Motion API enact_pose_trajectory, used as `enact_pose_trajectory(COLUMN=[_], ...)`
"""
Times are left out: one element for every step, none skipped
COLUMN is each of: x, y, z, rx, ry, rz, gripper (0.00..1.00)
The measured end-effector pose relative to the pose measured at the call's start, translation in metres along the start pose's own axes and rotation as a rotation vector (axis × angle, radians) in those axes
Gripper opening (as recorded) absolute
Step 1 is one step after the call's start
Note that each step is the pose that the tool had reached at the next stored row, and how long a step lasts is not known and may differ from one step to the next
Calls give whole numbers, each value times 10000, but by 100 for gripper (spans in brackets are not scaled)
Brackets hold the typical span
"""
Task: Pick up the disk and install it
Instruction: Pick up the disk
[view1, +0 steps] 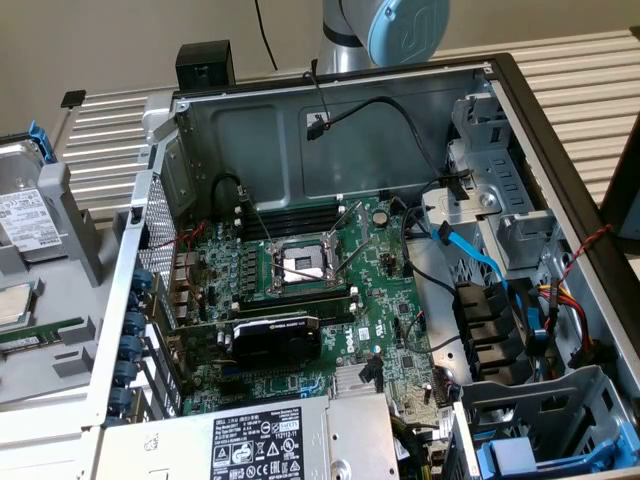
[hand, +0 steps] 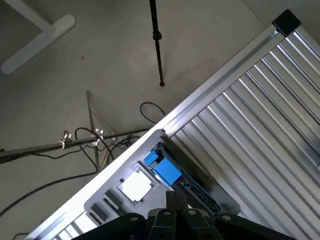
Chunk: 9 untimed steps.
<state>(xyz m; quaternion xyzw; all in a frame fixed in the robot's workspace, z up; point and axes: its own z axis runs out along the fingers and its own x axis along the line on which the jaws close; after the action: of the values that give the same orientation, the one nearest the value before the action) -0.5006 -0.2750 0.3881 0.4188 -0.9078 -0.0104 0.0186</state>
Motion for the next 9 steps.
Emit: enact_pose_trajectory(x=[0,0,0,0,0,0,0,0,0], y=[0,0,0,0,0,0,0,0,0], z=[0,1,0,0,0,0,0,0,0], rx=[4,9,13,18,22,27,31,36,41], ry=[6,12,19,25,31,38,44,50,56], rz=[-179,-364,-545,-723,-904,-1088,-1268,-1448,-1628], gripper=[11,11,11,11,11,11,11,11,11])
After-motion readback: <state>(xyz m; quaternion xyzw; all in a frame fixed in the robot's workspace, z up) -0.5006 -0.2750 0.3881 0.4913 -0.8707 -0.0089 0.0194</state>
